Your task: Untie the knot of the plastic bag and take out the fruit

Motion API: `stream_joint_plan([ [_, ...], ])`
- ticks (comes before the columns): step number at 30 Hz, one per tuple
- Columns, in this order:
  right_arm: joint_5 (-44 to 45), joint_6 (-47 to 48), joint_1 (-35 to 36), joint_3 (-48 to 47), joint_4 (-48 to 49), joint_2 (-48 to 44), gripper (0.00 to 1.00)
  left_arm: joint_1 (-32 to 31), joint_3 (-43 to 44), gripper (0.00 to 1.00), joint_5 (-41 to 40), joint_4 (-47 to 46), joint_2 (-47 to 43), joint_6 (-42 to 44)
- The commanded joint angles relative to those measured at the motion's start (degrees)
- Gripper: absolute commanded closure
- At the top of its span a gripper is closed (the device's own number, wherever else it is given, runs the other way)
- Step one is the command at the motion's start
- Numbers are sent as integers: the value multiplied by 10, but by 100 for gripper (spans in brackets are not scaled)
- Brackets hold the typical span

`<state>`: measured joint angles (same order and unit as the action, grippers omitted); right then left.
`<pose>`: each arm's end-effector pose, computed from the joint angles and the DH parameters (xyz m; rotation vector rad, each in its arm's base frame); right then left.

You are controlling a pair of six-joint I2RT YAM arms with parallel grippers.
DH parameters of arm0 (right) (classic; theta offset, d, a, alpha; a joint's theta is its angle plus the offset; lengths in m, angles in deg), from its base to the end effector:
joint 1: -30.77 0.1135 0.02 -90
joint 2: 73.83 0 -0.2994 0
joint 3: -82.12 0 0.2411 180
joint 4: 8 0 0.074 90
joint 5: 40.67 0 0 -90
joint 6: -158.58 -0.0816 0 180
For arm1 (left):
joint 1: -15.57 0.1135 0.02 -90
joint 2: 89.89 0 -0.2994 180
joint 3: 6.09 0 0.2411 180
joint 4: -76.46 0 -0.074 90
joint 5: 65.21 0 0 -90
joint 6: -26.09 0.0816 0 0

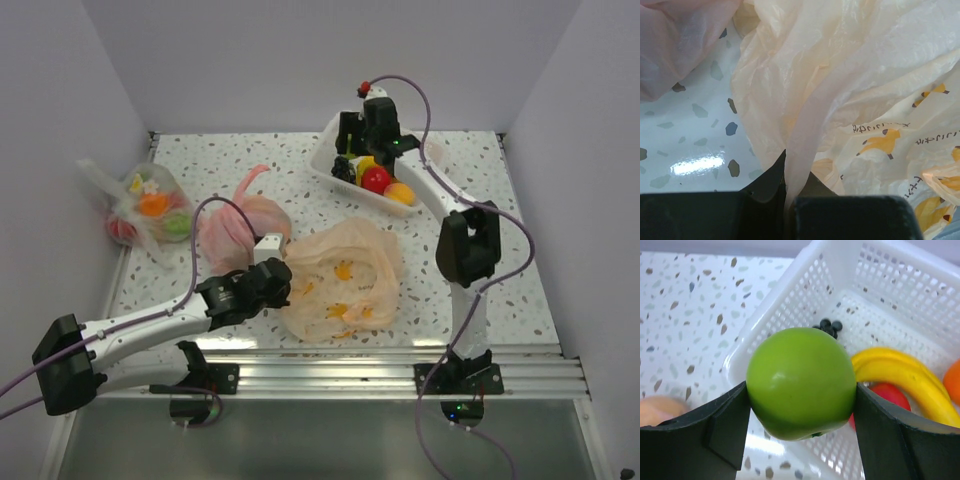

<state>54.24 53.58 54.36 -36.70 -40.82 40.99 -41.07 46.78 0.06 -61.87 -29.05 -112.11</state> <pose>0.4814 0.2026 0.3272 -0.1036 2.0853 0.3232 0.1433 -0.1556 0.2287 -0.0160 2.3657 -0.3716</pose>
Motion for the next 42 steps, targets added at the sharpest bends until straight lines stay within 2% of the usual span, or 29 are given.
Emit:
stream_joint_plan([
  [1,2,-21,-14,-132,5,93,69,0,-10,97,14,-46,-16,16],
  [4,11,-30,-20,-211,5,156,52,1,-15,98,21,-55,-19,17],
  [5,13,-34,-22,-235,2,166,32,0,-16,98,21,-56,-18,18],
  [6,13,-36,-22,-240,3,170,23,1,-16,98,23,-57,-17,18],
  [7,12,-33,-22,-236,4,168,8,0,-15,98,24,-58,-16,20],
  [9,7,-27,-22,-214,13,153,1,0,-16,98,26,-62,-16,20],
  [16,-19,15,-22,-14,47,-19,1,1,-8,98,38,-72,-12,23],
  [17,-22,18,-22,31,50,-70,1,0,-4,98,39,-72,-11,24],
  [20,-26,22,-22,127,51,-150,1,0,8,98,39,-70,-10,30],
  [25,-24,23,-22,247,19,-326,1,1,35,98,51,-74,-1,47],
  [31,-28,24,-22,334,-48,-507,1,0,77,98,87,-110,39,73],
  [40,16,37,-22,402,-129,-685,1,-28,136,97,125,-185,126,96],
  [42,26,33,-22,409,-142,-717,1,-29,130,93,143,-206,140,96],
])
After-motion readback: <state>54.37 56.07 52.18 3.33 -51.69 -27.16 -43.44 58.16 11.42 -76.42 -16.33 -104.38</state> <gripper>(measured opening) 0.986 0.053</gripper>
